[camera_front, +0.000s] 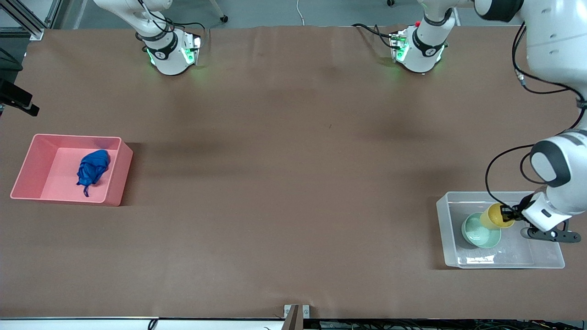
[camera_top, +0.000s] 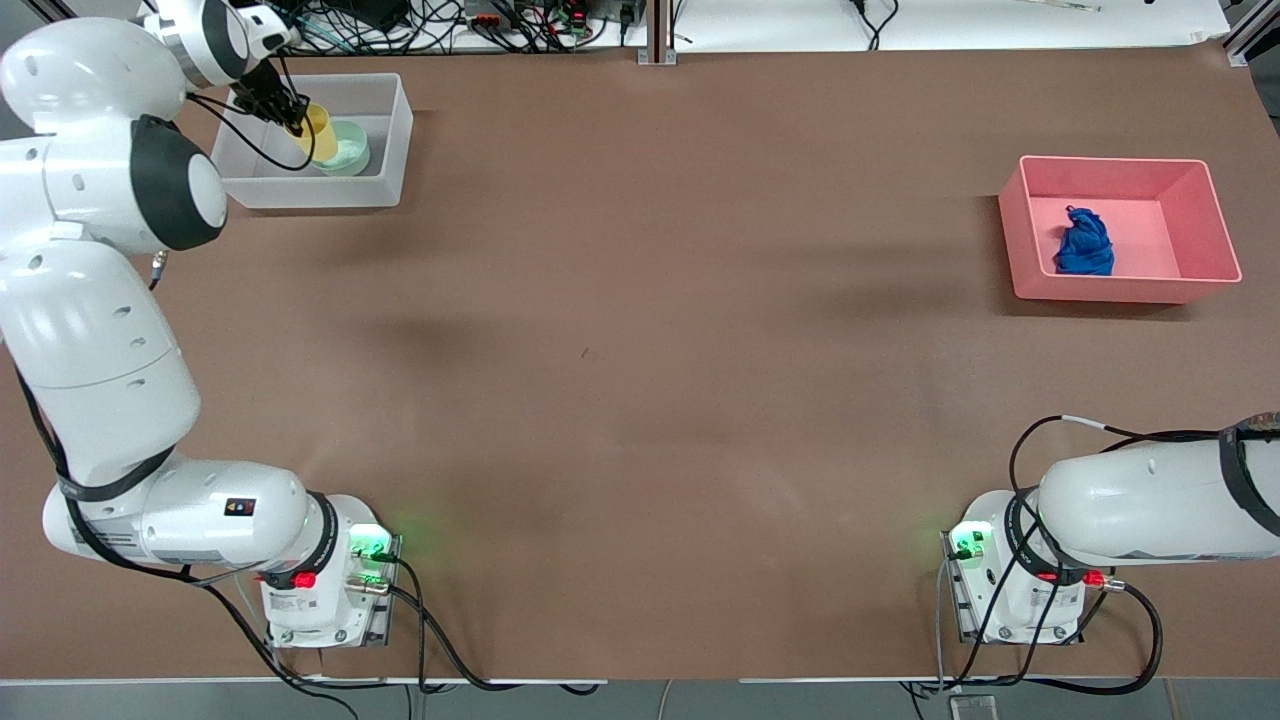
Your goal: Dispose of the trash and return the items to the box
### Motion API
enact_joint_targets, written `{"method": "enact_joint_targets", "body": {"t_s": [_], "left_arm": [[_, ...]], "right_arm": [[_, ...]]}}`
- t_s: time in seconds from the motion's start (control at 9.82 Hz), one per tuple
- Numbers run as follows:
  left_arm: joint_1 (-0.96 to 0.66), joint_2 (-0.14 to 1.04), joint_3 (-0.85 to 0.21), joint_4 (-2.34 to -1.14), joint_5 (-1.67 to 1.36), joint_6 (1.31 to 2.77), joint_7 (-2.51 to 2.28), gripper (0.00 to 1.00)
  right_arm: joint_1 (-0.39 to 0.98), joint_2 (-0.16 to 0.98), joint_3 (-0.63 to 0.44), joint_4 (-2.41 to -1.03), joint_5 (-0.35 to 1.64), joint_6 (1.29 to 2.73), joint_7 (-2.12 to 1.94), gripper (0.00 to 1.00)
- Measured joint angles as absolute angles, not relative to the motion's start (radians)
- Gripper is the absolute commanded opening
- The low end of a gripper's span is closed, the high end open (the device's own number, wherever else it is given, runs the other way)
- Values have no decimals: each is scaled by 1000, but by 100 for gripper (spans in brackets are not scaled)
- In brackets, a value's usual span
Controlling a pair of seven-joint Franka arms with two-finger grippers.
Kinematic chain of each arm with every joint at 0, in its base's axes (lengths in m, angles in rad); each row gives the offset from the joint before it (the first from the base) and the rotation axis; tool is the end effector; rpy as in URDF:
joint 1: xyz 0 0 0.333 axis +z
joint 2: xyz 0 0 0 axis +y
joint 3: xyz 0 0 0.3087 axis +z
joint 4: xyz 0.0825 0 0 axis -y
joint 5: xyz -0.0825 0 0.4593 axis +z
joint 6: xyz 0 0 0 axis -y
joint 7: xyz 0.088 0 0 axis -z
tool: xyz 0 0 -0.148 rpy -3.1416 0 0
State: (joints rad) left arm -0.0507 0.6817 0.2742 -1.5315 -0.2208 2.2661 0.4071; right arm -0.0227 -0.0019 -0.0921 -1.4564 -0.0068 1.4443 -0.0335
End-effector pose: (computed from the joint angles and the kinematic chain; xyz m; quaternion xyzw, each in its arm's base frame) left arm 0.7626 0.1397 0.1840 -0.9975 0.0570 -0.0400 0.0100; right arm 0.6108 -0.0716 0.6282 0.9991 -0.0410 -0.0053 0.0029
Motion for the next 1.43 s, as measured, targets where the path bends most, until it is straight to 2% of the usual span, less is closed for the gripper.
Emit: {"method": "enact_joint_targets", "body": {"t_s": [0.1,0.2,0.41,0.61,0.81,1.02,1.43], "left_arm": [[-51,702,275,-1525,-228,2283,407,50],[-51,711,276,-1522,-240,2292,407,100],[-50,707,280,-1504,-277,2302,407,100],[-50,644,273,-1483,-281,2297,406,100],[-51,521,258,-1522,-281,2258,400,100],[-51,378,237,-1616,-270,2200,399,100],[-52,115,135,-1671,-64,1921,232,100]], "right_arm": [[-23,-2,-93,-1451,-7,1444,-29,100],[-24,-2,-94,-1444,-7,1442,-25,100],[-35,-2,-96,-1440,2,1438,0,100],[-40,-1,-97,-1439,14,1430,9,100],[-40,0,-96,-1439,15,1421,10,100],[-41,1,-97,-1439,15,1420,10,100],[-42,2,-98,-1439,15,1420,10,100]]}}
